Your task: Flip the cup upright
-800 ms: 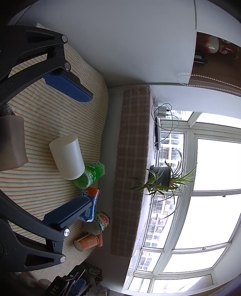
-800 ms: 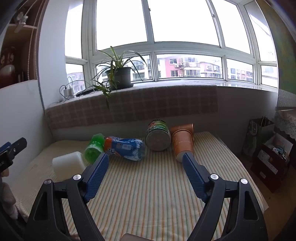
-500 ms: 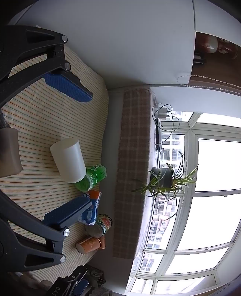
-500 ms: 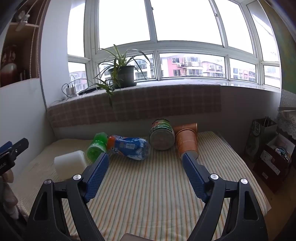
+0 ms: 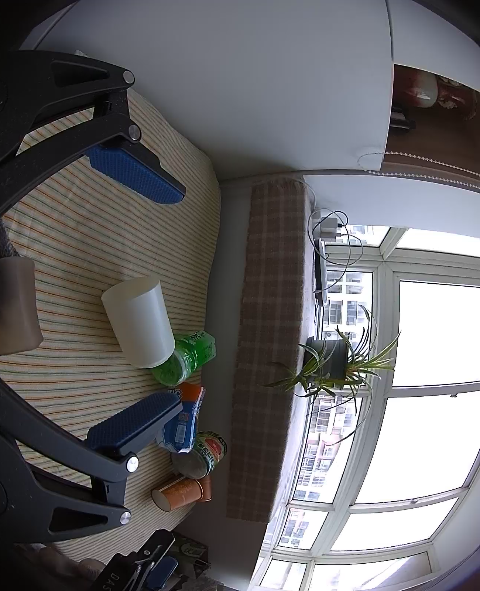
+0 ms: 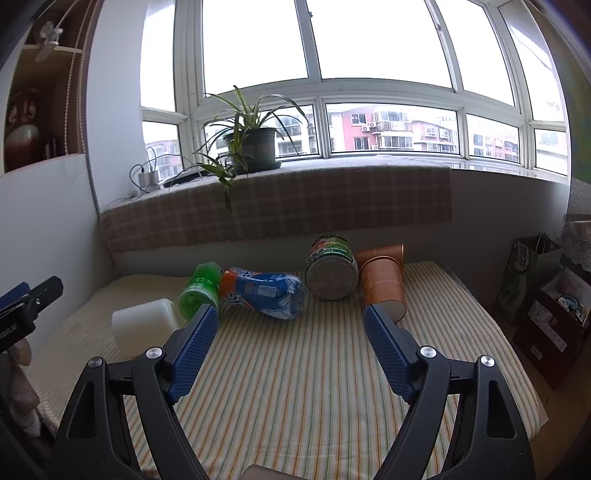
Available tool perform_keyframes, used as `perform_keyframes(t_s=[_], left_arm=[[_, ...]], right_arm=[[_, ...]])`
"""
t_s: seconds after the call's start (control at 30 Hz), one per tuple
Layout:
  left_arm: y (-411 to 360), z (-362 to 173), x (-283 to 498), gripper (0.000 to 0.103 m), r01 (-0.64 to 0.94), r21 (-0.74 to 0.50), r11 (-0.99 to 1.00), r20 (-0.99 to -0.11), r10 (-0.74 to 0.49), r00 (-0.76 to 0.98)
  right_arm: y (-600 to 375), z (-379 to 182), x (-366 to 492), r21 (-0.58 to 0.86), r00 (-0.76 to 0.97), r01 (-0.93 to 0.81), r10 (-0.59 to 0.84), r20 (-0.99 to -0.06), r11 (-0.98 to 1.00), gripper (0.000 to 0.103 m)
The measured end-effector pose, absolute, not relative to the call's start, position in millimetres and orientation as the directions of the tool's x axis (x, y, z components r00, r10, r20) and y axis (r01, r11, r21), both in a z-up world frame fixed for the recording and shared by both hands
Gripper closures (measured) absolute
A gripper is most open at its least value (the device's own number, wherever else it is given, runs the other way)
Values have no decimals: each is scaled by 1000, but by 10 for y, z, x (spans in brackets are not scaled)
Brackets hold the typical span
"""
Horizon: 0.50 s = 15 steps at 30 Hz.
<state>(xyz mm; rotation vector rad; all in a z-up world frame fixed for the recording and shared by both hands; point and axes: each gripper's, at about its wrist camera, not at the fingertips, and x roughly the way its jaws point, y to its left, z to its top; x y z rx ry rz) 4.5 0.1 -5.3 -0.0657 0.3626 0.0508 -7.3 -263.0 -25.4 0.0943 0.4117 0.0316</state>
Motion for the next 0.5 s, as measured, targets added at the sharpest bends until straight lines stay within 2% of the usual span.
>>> perform_keyframes(t_s=[0.5], left_arm=[[-26,-34,37,0,-61,-50,997,-353,40,935]], right_arm=[[-2636,-249,-94,97,917,-21,58,-395,995,22]])
